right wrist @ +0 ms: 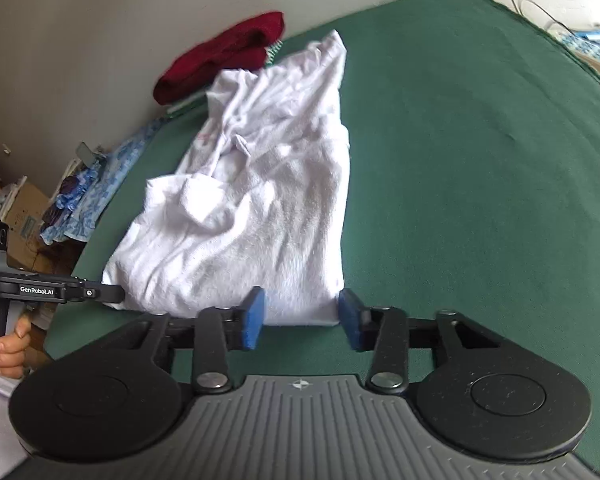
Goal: Fold clothes
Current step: 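Lift the hem with both grippers and fold it over toward the collar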
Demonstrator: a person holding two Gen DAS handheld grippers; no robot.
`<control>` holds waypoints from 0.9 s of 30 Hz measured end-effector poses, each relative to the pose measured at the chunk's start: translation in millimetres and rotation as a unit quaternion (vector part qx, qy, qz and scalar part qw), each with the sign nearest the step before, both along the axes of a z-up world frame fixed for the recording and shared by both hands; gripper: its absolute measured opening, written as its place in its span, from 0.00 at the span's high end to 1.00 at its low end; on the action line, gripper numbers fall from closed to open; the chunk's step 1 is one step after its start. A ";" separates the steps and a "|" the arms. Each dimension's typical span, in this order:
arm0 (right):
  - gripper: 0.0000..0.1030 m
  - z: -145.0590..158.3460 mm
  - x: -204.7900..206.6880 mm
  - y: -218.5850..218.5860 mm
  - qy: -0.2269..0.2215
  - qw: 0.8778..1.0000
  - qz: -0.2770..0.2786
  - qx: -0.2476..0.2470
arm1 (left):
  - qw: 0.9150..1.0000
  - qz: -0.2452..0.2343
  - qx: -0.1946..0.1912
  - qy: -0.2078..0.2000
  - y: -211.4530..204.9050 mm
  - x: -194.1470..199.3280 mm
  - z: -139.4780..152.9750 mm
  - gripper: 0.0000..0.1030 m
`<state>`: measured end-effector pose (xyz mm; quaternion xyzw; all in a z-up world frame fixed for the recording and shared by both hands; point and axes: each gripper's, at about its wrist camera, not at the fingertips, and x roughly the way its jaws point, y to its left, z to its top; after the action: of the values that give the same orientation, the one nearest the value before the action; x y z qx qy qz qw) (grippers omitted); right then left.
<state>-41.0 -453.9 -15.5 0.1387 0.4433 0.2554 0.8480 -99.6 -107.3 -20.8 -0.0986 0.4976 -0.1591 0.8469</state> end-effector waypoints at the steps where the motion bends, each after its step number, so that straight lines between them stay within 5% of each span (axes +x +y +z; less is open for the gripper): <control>1: 0.86 -1.7 3.0 0.9 -0.003 1.000 0.006 0.003 | 1.000 0.001 0.010 -0.005 -2.1 -1.7 5.8 1.00; 5: 0.88 27.1 7.6 -8.2 -0.015 0.996 0.081 0.030 | 0.999 0.022 0.025 -0.029 6.3 -16.0 37.5 1.00; 8: 0.88 40.5 12.2 -15.1 -0.016 0.991 0.131 0.027 | 0.999 0.022 0.028 -0.014 0.8 -19.8 34.5 1.00; 12: 0.81 15.2 28.1 -12.7 0.027 0.987 0.157 -0.001 | 0.998 0.028 0.064 0.004 -12.1 -16.8 15.1 0.98; 15: 0.74 25.3 34.0 -24.3 -0.010 0.991 0.131 -0.007 | 0.996 0.040 0.080 -0.007 -4.2 -24.2 24.9 0.88; 18: 0.38 44.4 45.5 -36.3 -0.079 0.993 0.083 0.019 | 0.993 0.059 0.084 -0.050 5.1 -18.9 43.0 0.56; 19: 0.36 46.7 52.2 -32.5 -0.100 0.992 0.076 0.014 | 0.993 0.060 0.084 -0.063 4.9 -11.2 45.9 0.45; 21: 0.39 42.8 70.1 -15.3 -0.118 0.990 0.080 -0.013 | 0.992 0.048 0.087 -0.074 -0.8 10.0 41.3 0.38; 24: 0.42 26.0 89.7 13.7 -0.125 0.986 0.096 -0.061 | 0.992 0.026 0.096 -0.072 -13.0 44.4 27.0 0.41; 27: 0.48 12.8 96.6 34.0 -0.133 0.982 0.110 -0.079 | 0.991 0.015 0.114 -0.071 -23.0 64.3 13.0 0.58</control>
<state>55.5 -419.8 -2.7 -0.0140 0.3579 0.3275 0.8743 -35.3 -130.3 -7.8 0.0026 0.4500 -0.0953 0.8879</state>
